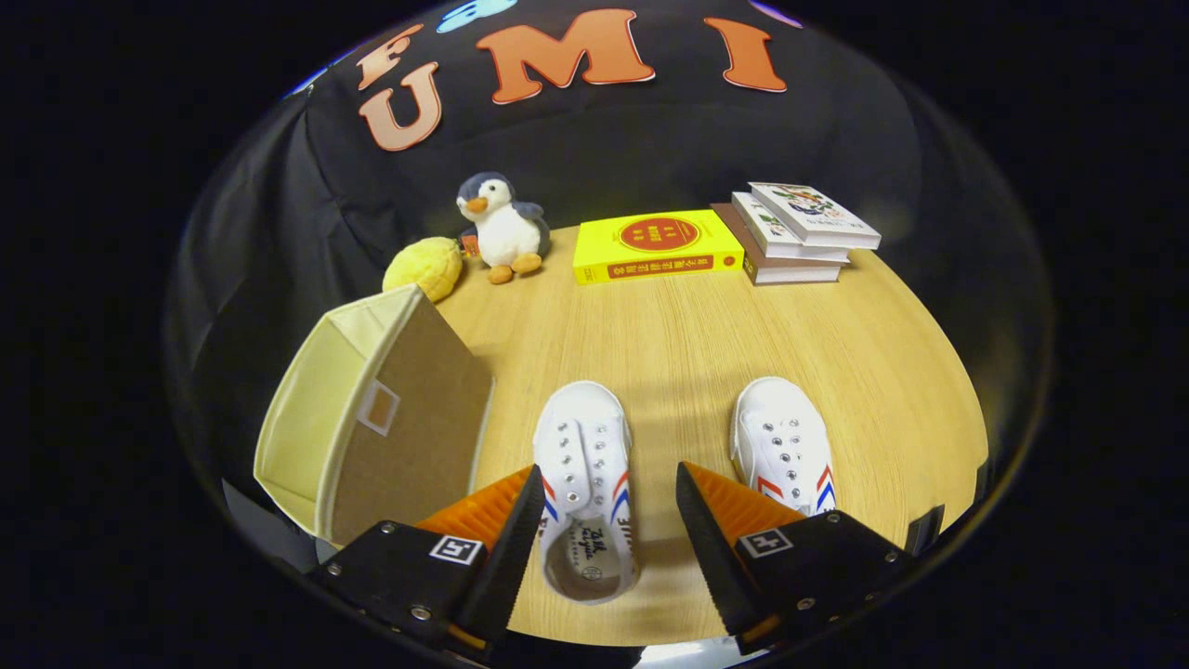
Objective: Open the storage box then place both shoes into the box .Put the left shoe in first, then the right shoe, with the right side of both shoes facing outward in a uniform manner.
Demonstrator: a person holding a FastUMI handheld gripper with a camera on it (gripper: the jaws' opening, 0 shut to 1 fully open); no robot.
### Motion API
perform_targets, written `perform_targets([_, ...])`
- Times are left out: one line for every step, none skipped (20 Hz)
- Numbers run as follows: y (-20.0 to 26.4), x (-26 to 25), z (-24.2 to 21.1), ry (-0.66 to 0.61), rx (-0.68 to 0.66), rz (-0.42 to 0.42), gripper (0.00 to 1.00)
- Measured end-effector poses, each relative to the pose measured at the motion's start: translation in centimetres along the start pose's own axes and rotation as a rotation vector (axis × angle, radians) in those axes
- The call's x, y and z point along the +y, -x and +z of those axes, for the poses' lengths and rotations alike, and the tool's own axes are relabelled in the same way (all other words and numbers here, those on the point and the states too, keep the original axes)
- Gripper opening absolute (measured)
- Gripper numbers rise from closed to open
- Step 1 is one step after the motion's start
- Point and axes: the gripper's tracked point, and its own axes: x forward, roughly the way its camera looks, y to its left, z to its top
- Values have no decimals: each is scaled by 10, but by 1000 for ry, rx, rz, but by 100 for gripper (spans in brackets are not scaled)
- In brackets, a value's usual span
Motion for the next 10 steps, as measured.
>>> perform_targets([-5, -5, -7, 7, 19, -7, 82])
perform_targets([-10, -8, -13, 10, 37, -8, 81])
perform_targets([-14, -8, -18, 11, 57, -1, 78])
perform_targets([-19, -8, -25, 11, 78, 7, 78])
perform_targets([-24, -8, -31, 13, 97, 13, 76])
perform_targets([-28, -7, -35, 19, 113, 16, 76])
perform_targets([-32, -7, -40, 25, 128, 18, 76])
perform_targets([-37, -7, -45, 33, 143, 19, 76])
perform_targets([-41, -6, -48, 41, 156, 19, 76])
perform_targets([-45, -6, -50, 48, 165, 16, 76])
